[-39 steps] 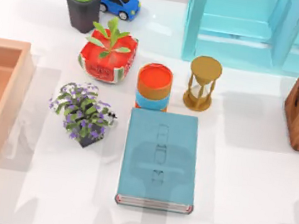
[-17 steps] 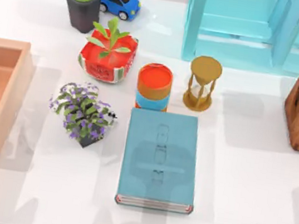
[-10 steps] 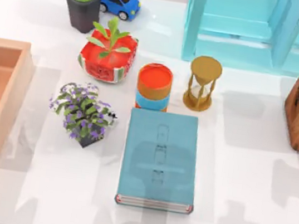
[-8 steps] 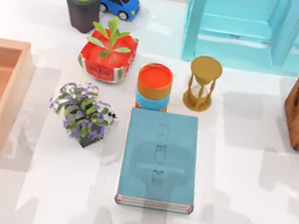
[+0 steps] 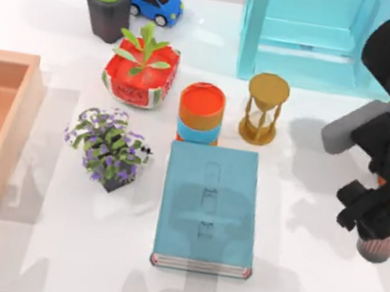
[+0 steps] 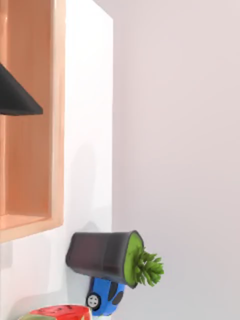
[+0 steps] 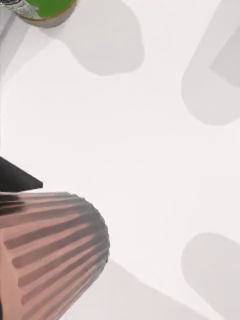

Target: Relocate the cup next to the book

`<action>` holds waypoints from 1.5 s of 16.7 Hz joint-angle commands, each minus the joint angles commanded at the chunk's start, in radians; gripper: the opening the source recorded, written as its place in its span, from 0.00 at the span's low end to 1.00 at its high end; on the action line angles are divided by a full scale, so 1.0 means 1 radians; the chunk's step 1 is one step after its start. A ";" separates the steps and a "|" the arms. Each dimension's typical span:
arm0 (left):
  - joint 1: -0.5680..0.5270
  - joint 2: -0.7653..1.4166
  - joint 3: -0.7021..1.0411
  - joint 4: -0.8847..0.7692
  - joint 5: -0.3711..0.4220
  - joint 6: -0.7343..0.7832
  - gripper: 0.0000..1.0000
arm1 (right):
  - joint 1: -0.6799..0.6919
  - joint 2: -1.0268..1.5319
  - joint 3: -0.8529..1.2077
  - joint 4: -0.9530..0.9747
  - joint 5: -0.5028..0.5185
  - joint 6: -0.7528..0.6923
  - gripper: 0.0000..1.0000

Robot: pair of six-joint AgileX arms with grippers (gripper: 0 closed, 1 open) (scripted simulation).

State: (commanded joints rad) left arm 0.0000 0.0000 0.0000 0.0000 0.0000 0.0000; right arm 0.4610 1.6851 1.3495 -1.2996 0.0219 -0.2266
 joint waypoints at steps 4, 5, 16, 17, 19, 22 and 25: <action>0.000 0.000 0.000 0.000 0.000 0.000 1.00 | 0.068 0.111 0.152 -0.018 -0.001 0.401 0.00; 0.000 0.000 0.000 0.000 0.000 0.000 1.00 | 0.076 0.127 0.182 -0.016 -0.001 0.486 0.00; 0.000 0.000 0.000 0.000 0.000 0.000 1.00 | 0.082 0.171 0.293 0.009 0.005 0.784 0.00; 0.000 0.000 0.000 0.000 0.000 0.000 1.00 | 0.079 0.166 0.289 0.008 0.003 0.784 0.00; 0.000 0.000 0.000 0.000 0.000 0.000 1.00 | 0.079 0.170 0.272 0.025 0.002 0.784 0.00; 0.000 0.000 0.000 0.000 0.000 0.000 1.00 | 0.082 0.179 0.191 0.125 0.005 0.783 0.00; 0.000 0.000 0.000 0.000 0.000 0.000 1.00 | 0.085 0.195 0.098 0.235 0.006 0.784 0.00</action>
State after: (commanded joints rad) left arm 0.0000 0.0000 0.0000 0.0000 0.0000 0.0000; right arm 0.5457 1.8806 1.4475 -1.0651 0.0277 0.5578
